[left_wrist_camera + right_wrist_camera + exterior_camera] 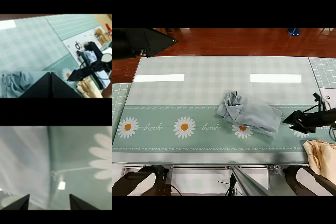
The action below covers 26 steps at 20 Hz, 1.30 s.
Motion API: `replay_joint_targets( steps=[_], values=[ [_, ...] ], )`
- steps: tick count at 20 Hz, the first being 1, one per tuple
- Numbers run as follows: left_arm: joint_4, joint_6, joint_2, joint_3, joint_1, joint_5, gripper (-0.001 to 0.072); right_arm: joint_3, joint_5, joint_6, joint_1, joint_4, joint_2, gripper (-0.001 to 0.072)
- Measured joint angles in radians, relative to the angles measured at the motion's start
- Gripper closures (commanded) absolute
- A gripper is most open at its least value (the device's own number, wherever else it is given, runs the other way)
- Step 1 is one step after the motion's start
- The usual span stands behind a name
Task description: Fold the shirts.
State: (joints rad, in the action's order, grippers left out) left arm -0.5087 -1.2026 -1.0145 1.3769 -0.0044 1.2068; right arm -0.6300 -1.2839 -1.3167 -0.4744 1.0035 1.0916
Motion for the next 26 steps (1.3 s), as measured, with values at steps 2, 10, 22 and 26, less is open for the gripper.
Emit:
replay_joint_targets(
  steps=[2, 10, 22, 26],
  values=[
    [-0.006, -0.007, 0.0, 0.0, 0.0, 0.002, 0.0685, 0.092, 0.085, 0.039, 0.017, -0.126, -0.006, 0.0145],
    [-0.013, -0.045, 0.014, 0.0, -0.002, 0.008, 0.0685, 0.195, 0.359, 0.024, 0.239, -0.323, 0.056, 0.0571],
    [-0.018, -0.039, 0.01, 0.0, -0.002, 0.013, 0.0685, -0.211, 0.185, 0.064, 0.299, -0.208, -0.182, 0.0682],
    [-0.045, -0.032, -0.006, 0.0, -0.002, 0.008, 0.0685, -0.502, 0.04, -0.082, 0.288, 0.101, -0.251, 0.0681]
  ],
)
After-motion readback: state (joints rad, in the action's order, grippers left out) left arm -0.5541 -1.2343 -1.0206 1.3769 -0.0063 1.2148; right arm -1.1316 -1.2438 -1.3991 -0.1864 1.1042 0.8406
